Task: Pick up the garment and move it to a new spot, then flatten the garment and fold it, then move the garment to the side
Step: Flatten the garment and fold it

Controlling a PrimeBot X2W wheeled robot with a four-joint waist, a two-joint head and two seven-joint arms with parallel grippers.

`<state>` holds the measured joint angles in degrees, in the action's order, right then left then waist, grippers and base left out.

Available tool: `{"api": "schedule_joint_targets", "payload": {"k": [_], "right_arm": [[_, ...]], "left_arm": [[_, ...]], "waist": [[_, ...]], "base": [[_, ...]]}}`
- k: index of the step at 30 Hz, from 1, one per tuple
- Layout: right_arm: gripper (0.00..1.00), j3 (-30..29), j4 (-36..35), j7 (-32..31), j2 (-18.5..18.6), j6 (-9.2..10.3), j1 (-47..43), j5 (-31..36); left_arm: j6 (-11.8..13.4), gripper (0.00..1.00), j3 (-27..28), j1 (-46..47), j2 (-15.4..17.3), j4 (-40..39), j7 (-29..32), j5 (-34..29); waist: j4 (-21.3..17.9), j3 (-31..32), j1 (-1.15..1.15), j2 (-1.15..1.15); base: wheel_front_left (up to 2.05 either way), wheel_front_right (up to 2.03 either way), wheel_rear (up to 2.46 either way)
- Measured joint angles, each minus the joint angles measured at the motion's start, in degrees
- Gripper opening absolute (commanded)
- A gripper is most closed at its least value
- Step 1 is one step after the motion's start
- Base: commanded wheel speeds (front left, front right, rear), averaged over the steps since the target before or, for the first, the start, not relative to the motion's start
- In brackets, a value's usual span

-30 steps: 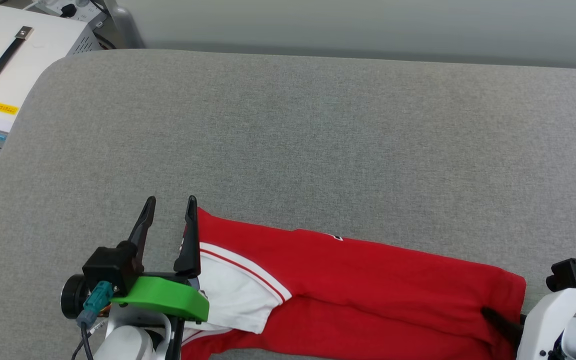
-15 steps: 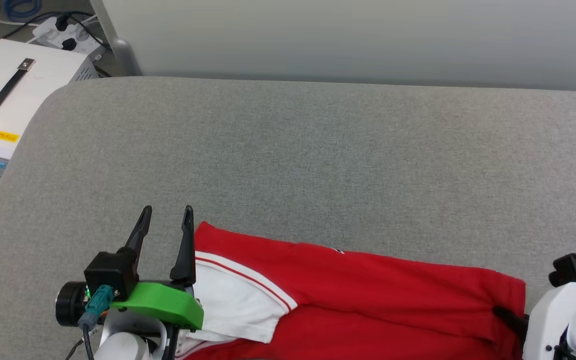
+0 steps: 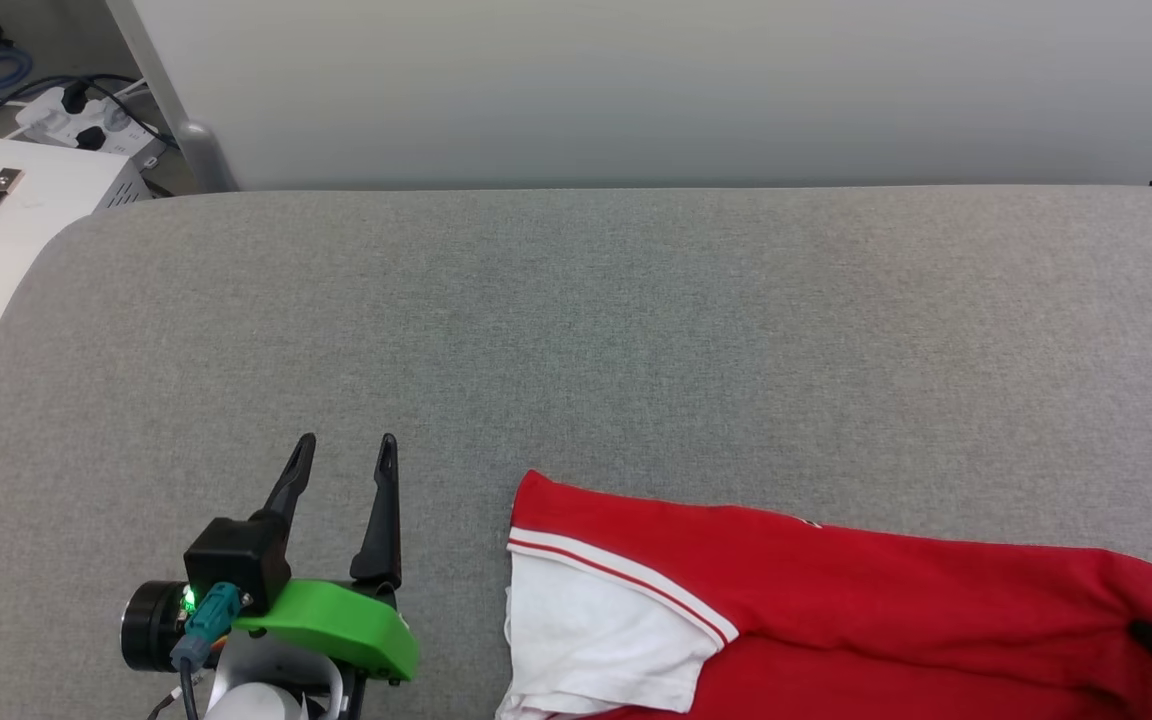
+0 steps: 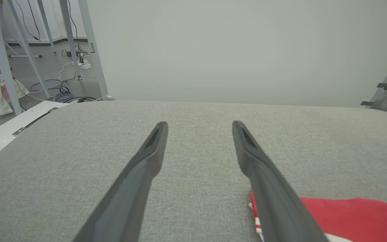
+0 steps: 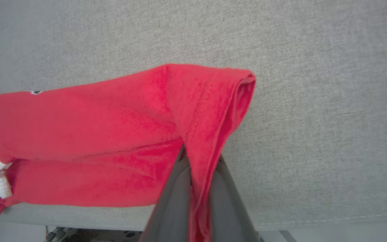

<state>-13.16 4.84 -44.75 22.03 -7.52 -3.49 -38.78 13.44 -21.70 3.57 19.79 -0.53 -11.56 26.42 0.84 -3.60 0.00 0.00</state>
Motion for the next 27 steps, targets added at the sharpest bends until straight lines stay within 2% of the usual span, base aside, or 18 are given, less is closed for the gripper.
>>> {"api": "schedule_joint_targets", "payload": {"k": [2,3,5,11,15,19,27], "right_arm": [[0.00,-0.7,-0.5,-1.9,-1.9,0.00,0.0,-3.3],[0.00,-1.1,-2.2,-5.4,-5.2,0.00,0.2,-9.0],[0.00,-1.5,-3.8,-7.9,-7.3,0.00,0.3,-13.6],[0.00,-1.0,-6.4,-12.9,-13.6,0.01,1.0,-23.9],[0.00,0.9,-6.7,-14.0,-17.5,0.01,1.9,-29.6],[0.00,4.7,-6.0,-13.0,-18.5,0.01,3.0,-32.2],[0.00,16.9,-2.6,-6.5,-19.0,0.02,7.8,-34.5]], "left_arm": [[0.0,1.00,-0.2,0.0,0.0,0.0,0.0,0.0],[0.0,1.00,-0.4,0.0,-0.1,0.1,0.0,0.0],[0.0,1.00,-0.6,0.0,-0.1,0.2,0.0,0.0],[-0.1,1.00,-1.0,0.0,-0.1,0.4,0.4,0.2],[-0.5,1.00,-1.8,0.1,-0.1,0.5,0.5,0.2],[-0.6,1.00,-1.9,0.4,-0.2,0.7,0.5,0.3],[-1.6,1.00,-2.6,3.1,-1.7,1.6,-0.4,0.3]], "waist": [[-0.2,0.2,0.00,0.00],[-0.2,0.5,0.00,0.00],[0.0,0.7,0.00,0.00],[0.9,1.1,0.00,0.00],[2.0,1.1,0.00,0.00],[3.2,0.6,0.00,0.00],[5.7,-2.5,0.00,0.00]], "base": [[0.00,0.00,0.00],[0.00,0.00,0.00],[0.00,0.00,0.00],[0.00,0.00,0.00],[0.00,0.00,0.00],[0.00,0.00,0.00],[0.00,0.00,0.00]]}}
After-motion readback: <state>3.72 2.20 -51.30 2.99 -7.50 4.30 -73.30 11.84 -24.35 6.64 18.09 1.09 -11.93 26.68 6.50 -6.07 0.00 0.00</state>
